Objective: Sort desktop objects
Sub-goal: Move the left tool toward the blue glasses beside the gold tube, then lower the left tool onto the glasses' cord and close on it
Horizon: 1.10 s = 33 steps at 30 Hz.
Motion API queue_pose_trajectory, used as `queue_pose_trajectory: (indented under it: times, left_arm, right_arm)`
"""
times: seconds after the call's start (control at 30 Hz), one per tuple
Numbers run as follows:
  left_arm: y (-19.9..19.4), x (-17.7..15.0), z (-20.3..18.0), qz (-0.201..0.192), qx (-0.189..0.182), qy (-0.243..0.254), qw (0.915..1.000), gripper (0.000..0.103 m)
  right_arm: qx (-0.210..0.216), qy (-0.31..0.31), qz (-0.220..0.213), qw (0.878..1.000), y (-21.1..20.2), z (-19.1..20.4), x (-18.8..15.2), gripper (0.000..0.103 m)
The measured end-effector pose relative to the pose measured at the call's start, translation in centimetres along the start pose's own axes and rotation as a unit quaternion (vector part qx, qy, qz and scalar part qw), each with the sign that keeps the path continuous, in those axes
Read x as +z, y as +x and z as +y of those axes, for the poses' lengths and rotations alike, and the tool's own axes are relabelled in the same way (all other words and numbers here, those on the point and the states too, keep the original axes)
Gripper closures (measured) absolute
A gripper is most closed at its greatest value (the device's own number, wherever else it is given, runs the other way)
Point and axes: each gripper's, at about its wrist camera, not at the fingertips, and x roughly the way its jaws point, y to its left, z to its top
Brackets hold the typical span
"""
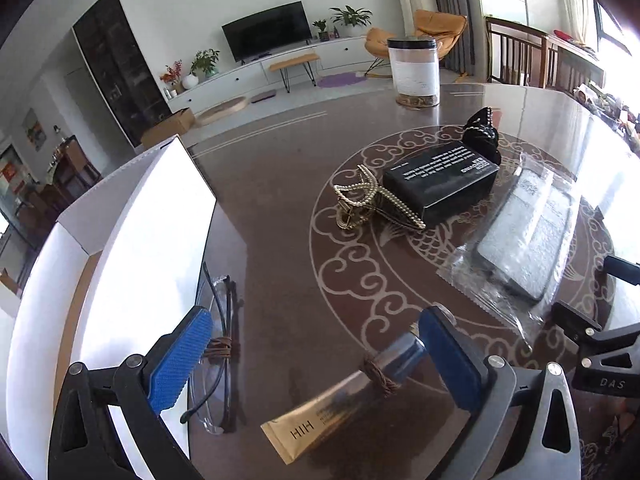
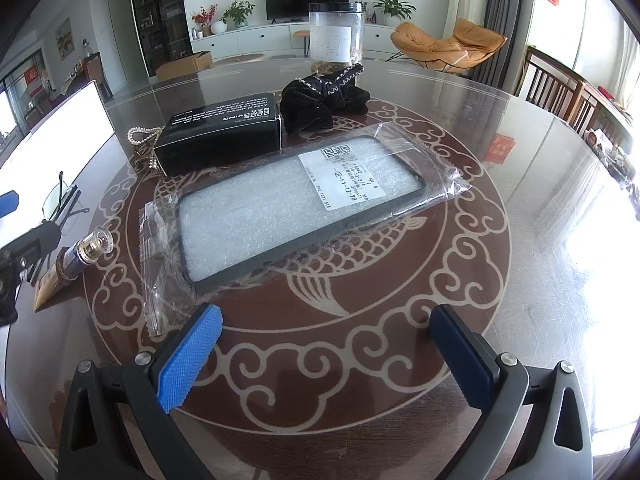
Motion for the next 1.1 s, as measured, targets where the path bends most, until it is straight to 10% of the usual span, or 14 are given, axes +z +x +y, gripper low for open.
queue_pose_trajectory:
  times: [0.37,0.6,0.87,1.1]
  left_arm:
    - [7.6,0.8,4.3,0.09,-0.038,-0.144,0.9848,0.0]
    - [4.8,0.9,-0.3,0.083,-0.125,-0.072,0.9861,0.0]
    - [4.4,0.9,3.6,0.102,-0.167,-0.096,0.976,0.0]
    - [5.5,-0.3,2.5,0.116,-0.116,-0.043,0.9856,0.0]
  right_arm:
    - [0.0,0.0,0.0,1.0,0.0,-0.1,0.0,0.0]
    - [0.0,0.0,0.0,1.0,0.0,-0.1,-0.1,0.0]
    - [0.0,0.0,0.0,1.0,0.0,-0.1,0.0,0.0]
    - [0.0,0.0,0.0,1.0,0.0,-0.1,0.0,0.0]
